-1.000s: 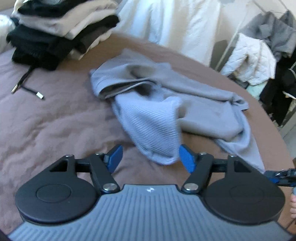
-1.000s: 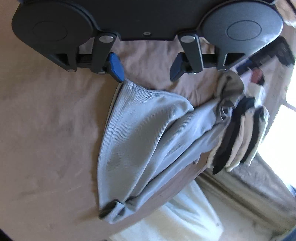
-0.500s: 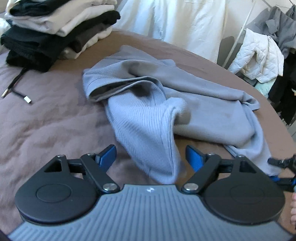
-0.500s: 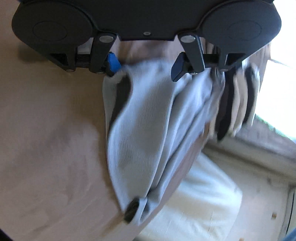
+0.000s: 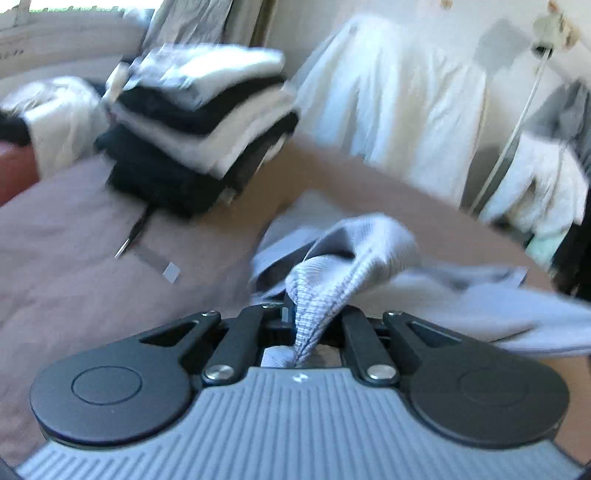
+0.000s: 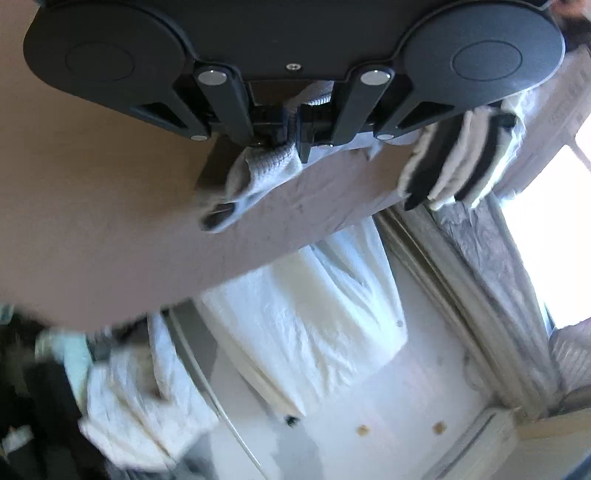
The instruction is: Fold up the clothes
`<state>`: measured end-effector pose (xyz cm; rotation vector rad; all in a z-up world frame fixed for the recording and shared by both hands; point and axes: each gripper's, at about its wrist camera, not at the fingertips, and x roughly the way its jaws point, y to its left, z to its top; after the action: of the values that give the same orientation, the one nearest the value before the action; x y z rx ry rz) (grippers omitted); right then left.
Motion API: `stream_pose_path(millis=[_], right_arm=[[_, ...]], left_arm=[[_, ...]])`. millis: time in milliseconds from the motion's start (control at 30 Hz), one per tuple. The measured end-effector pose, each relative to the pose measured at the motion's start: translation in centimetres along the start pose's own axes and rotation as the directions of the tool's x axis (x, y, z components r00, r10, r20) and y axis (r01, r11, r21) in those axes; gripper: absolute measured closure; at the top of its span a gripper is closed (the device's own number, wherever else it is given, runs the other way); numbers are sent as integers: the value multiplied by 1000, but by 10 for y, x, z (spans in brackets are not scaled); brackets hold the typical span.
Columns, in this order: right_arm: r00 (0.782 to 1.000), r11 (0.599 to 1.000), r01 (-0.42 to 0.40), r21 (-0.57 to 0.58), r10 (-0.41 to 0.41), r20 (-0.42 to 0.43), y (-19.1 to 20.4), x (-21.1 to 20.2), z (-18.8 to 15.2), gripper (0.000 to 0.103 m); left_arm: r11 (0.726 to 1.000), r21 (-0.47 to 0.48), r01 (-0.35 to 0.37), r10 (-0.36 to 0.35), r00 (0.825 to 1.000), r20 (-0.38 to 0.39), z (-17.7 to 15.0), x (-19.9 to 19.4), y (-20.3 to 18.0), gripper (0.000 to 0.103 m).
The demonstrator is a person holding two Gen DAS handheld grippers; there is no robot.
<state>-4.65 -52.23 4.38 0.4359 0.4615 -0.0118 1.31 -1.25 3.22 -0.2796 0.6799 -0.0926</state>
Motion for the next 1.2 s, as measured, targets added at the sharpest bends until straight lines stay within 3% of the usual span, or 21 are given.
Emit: stream_pose_path(millis=[67,100,133,233,300,367,467,533,633,733,833,900,933,1000,1067,1133,1200], right_arm=[[980,963,185,-197,-195,-31,0,5,-23,99],[962,936,243,-256,-267,-65,-7,14,-41,99],[943,919,272,-286,-313,-110,-16,24,-61,100],[903,900,319,-297,-384,-194,-37,41,-104,100],[899,895,320,-311,-390,-197,-36,44,-109,100],[909,886,314,-340,-384,-160,-25,43,-98,100],[947,911,276,-307,-312,-74,-10,23,-62,100],[952,906,273,-324,-302,-41,-9,5,-49,100],[933,877,288,-385,-347,-91,-16,2,-62,100],[896,894,286,-346,-377,-235,-43,18,-98,99],[873,929,312,-200,-364,-325,-65,24,-120,95],[872,919,350,-180,-390,-297,-61,20,-110,63],[875,911,371,-183,-408,-260,-55,16,-101,58],[905,911,366,-191,-396,-153,-40,6,-81,56],[945,937,289,-199,-312,-100,-19,7,-64,56],[981,971,134,-200,-159,-114,6,23,-53,56],[980,973,-56,-225,11,-197,38,55,-56,57]], left_arm=[[999,-10,-39,37,990,-139,-27,25,16,99],[998,-29,-54,46,974,-223,-41,41,25,99],[994,-86,-67,37,950,-311,-55,59,36,99],[985,-158,-73,8,926,-376,-75,74,52,99],[991,-112,-77,41,955,-294,-64,59,46,99],[994,-68,-85,69,975,-211,-55,44,40,100],[997,-47,-68,59,985,-164,-44,31,35,100],[998,-32,-58,54,989,-137,-38,24,32,100],[996,19,-92,93,964,-248,-54,39,24,100],[993,33,-113,117,918,-378,-78,63,25,100],[995,12,-104,100,916,-389,-77,60,28,100],[996,9,-88,86,933,-349,-67,49,26,99],[997,8,-80,78,941,-329,-62,43,26,99],[999,8,-53,53,959,-277,-52,33,22,94],[999,24,-28,32,975,-218,-43,26,14,89],[996,75,-38,50,984,-170,-38,27,1,82],[989,141,-50,71,986,-149,-43,28,-9,78]])
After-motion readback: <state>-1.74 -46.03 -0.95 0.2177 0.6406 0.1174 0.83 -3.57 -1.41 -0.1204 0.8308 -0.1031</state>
